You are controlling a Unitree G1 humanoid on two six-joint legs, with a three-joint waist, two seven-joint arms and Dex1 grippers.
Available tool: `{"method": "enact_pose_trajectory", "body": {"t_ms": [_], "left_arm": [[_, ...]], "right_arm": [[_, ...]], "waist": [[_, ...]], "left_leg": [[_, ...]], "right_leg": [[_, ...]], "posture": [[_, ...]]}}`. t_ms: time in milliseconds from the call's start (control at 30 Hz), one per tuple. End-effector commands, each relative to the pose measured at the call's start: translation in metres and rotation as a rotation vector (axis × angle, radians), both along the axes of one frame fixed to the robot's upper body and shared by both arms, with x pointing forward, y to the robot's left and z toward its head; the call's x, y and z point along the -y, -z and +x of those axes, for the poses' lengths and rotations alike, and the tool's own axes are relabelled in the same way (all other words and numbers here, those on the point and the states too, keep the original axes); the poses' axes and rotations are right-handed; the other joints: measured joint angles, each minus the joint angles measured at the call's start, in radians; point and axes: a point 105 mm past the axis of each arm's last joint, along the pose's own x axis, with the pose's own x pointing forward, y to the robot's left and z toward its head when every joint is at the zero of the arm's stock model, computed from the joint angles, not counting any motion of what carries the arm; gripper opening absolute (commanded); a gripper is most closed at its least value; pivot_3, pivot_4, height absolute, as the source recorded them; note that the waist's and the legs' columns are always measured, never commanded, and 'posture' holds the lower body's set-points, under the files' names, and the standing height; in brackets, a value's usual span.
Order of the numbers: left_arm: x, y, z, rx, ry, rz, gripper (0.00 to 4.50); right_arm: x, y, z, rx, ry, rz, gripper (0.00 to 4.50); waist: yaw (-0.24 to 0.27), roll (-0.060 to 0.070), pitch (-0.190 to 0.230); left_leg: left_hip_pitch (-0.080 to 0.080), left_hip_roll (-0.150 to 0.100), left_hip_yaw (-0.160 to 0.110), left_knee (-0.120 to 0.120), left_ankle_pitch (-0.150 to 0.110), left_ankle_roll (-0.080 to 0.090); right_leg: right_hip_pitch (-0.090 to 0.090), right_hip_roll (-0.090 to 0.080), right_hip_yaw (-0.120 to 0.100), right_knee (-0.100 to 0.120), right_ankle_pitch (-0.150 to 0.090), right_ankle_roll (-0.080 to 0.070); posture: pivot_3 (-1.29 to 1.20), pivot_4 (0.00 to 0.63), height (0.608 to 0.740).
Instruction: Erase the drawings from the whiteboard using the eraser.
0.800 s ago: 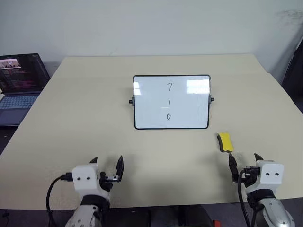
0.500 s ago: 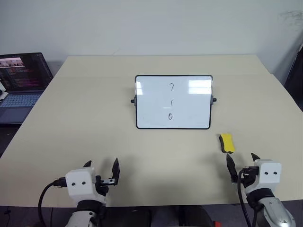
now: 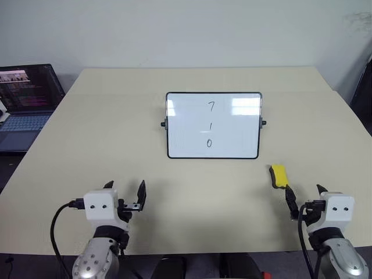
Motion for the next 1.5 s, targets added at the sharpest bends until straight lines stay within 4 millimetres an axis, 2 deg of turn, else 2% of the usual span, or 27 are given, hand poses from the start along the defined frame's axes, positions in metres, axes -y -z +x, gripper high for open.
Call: {"method": "enact_pose_trajectory", "body": {"t_ms": [33,100,167,267,400,600,767,867,1033,1167,1267,1500], "left_arm": [[-0.013,-0.021,0.02,0.053,0.06,0.078,4.5],[-0.026,-0.038,0.042,0.097,0.04,0.068,4.5],[-0.023,-0.056,0.062,0.146,0.078,0.044,4.5],[-0.015,-0.069,0.075,0.177,0.104,0.015,4.5],[0.002,-0.066,0.075,0.168,0.154,0.013,4.5],[0.008,-0.067,0.075,0.17,0.195,0.045,4.5],[0.039,-0.078,0.083,0.143,0.451,0.052,4.5],[0.052,-0.089,0.085,0.138,0.574,0.038,4.5],[0.076,-0.096,0.074,0.105,0.798,0.014,4.5],[0.097,-0.09,0.056,0.021,1.048,0.009,4.5],[0.103,-0.089,0.049,-0.024,1.161,0.03,4.5],[0.109,-0.063,0.036,-0.172,1.357,0.108,4.5]], "right_arm": [[0.006,-0.023,0.003,0.031,0.04,-0.067,4.48],[0.008,-0.041,0.011,0.051,0.055,-0.092,4.48],[0.009,-0.061,0.021,0.084,0.068,-0.097,4.48],[0.008,-0.075,0.029,0.1,0.077,-0.092,4.48],[0.01,-0.077,0.025,0.081,0.106,-0.096,4.48],[0.009,-0.073,0.02,0.061,0.121,-0.086,4.48],[0.009,-0.074,0.029,0.019,0.093,-0.075,4.48],[0.002,-0.078,0.037,0.007,0.042,-0.06,4.48],[0.001,-0.08,0.044,-0.027,0.04,-0.035,4.48],[-0.004,-0.076,0.052,-0.099,0.022,-0.002,4.48],[-0.006,-0.075,0.057,-0.141,0.014,0.012,4.48],[-0.014,-0.062,0.064,-0.294,-0.013,0.072,4.48]], "waist": [[0.003,0.001,0.0],[0.006,0.001,-0.001],[0.007,0.001,-0.001],[0.004,-0.001,-0.003],[0.003,-0.002,-0.005],[0.004,-0.002,-0.005],[0.003,-0.002,-0.005],[0.001,-0.002,-0.005],[-0.003,-0.002,-0.005],[-0.005,-0.002,-0.005],[-0.009,-0.002,-0.005],[-0.02,-0.001,-0.004]], "left_leg": [[0.0,0.0,0.0,0.0,0.0,0.0],[0.0,0.0,0.0,0.0,0.0,0.0],[0.001,-0.001,-0.001,0.001,0.001,0.0],[0.001,-0.001,0.0,0.001,0.003,-0.004],[0.0,-0.001,0.001,0.0,0.001,-0.005],[-0.007,-0.001,0.001,0.001,0.0,-0.005],[0.0,-0.001,0.001,0.001,0.001,-0.005],[0.001,-0.001,0.001,0.001,0.001,-0.004],[0.001,0.0,0.002,0.0,0.001,-0.005],[0.0,-0.001,0.002,0.0,0.001,-0.005],[0.0,-0.001,0.001,0.0,0.001,-0.004],[0.0,-0.001,0.001,0.0,0.0,-0.004]], "right_leg": [[0.0,0.0,0.0,0.0,0.0,0.0],[0.0,0.001,-0.001,0.001,0.0,-0.001],[0.001,0.001,-0.002,0.002,0.001,0.0],[0.001,0.001,-0.003,0.001,0.005,-0.003],[-0.001,0.001,-0.001,0.0,0.004,-0.002],[-0.008,0.0,0.0,0.001,0.004,-0.002],[0.0,0.001,-0.002,0.002,0.004,-0.003],[0.0,0.002,-0.002,0.002,0.004,-0.003],[-0.001,0.002,-0.001,0.001,0.004,-0.003],[-0.002,0.001,-0.001,0.001,0.004,-0.003],[-0.002,0.001,-0.001,0.001,0.004,-0.003],[-0.002,0.001,-0.001,0.001,0.004,-0.003]], "posture": [[0.0,0.15,0.74],[0.0,0.15,0.74],[0.0,0.15,0.74],[0.0,0.15,0.74],[0.0,0.15,0.74],[0.0,0.15,0.74],[0.0,0.15,0.74],[0.0,0.15,0.74],[0.0,0.15,0.74],[0.0,0.15,0.74],[0.0,0.15,0.74],[0.0,0.15,0.74]]}}
